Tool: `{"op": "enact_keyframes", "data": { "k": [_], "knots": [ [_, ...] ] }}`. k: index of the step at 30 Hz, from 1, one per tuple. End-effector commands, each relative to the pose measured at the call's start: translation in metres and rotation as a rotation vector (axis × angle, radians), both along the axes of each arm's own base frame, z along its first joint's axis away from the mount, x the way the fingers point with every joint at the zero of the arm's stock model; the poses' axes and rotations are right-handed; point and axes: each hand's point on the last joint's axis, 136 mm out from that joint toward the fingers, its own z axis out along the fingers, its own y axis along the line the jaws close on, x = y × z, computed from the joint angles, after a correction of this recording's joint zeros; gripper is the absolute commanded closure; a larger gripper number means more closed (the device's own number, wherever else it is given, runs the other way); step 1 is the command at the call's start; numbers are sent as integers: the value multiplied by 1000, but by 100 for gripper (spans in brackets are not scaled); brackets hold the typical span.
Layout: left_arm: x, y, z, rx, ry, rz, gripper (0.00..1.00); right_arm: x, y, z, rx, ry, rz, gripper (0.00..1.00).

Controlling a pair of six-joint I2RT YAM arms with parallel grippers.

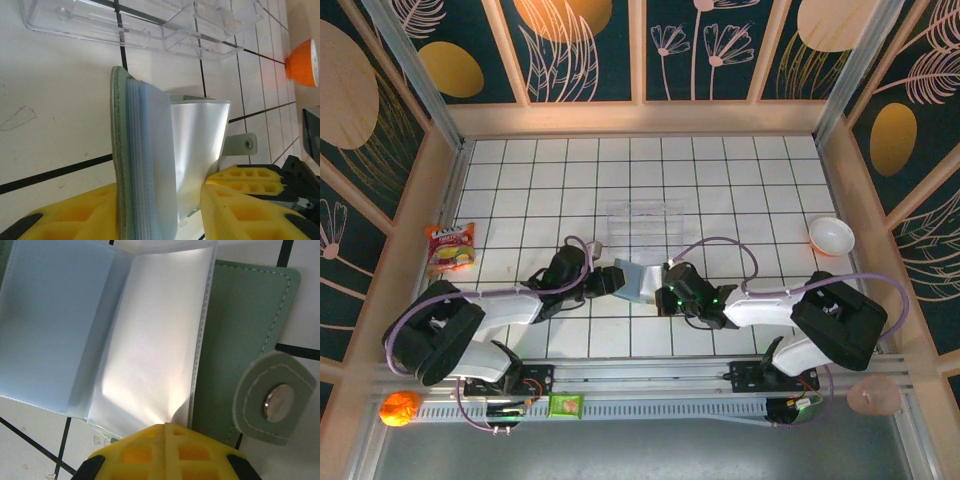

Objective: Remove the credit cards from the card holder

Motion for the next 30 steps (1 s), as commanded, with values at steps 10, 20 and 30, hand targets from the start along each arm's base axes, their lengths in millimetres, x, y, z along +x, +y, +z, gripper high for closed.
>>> {"op": "enact_keyframes", "data": {
  "k": [10, 20, 30],
  "knots": [
    [-2, 2, 5, -20, -10, 14, 91, 5, -13, -8, -79, 5, -35, 100],
    [-6, 13, 10, -20, -30, 52, 86, 7, -3, 3, -40, 2, -14, 100],
    [-7, 8, 12, -42, -40, 31, 80, 7, 1, 3, -31, 13, -9, 100]
  ]
}}
